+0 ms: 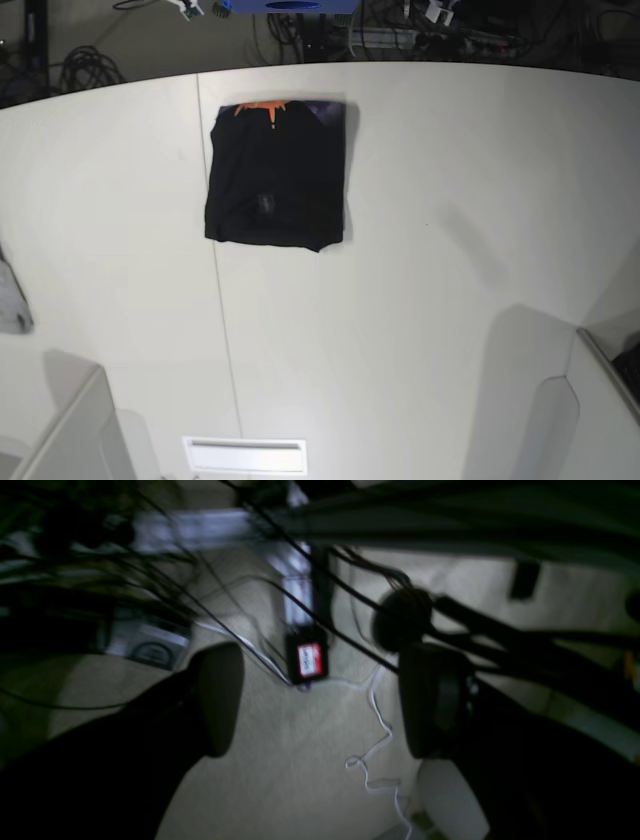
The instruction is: Fold the T-shirt properly
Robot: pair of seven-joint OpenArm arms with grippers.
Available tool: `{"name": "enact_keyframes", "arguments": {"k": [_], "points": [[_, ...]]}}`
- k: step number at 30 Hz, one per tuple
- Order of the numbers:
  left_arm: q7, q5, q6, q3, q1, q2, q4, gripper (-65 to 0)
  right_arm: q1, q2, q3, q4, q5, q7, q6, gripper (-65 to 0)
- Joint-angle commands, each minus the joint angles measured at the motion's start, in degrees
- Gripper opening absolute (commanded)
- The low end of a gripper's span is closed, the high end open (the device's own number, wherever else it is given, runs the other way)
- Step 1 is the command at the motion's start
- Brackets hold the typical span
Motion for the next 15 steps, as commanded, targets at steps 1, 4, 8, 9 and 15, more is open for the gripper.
{"name": "enact_keyframes", "arguments": {"k": [1, 4, 8, 9, 15], "points": [[-0.68, -0.35, -0.45, 0.07, 0.12, -0.79, 0.05, -18.3, -0.57, -0.33, 0.18, -0.05, -0.15, 0.0, 0.32, -65.0], [-0.68, -0.35, 1.22, 0.07, 0.03, -0.79, -0.04, -18.3, -0.57, -1.3, 0.18, -0.05, -0.15, 0.0, 0.24, -65.0], [-0.68, -0.35, 8.17, 0.07, 0.12, -0.79, -0.04, -18.3, -0.57, -3.76, 0.18, -0.05, -0.06, 0.0, 0.24, -65.0], [-0.68, -0.35, 10.1, 0.07, 0.21, -0.79, -0.04, -18.3, -0.57, -4.55, 0.18, -0.05, -0.06, 0.0, 0.24, -65.0], [-0.68, -0.35, 15.46, 0.07, 0.39, -0.79, -0.22, -18.3, -0.65, -6.75, 0.18, -0.05, -0.06, 0.0, 0.24, -65.0]]}}
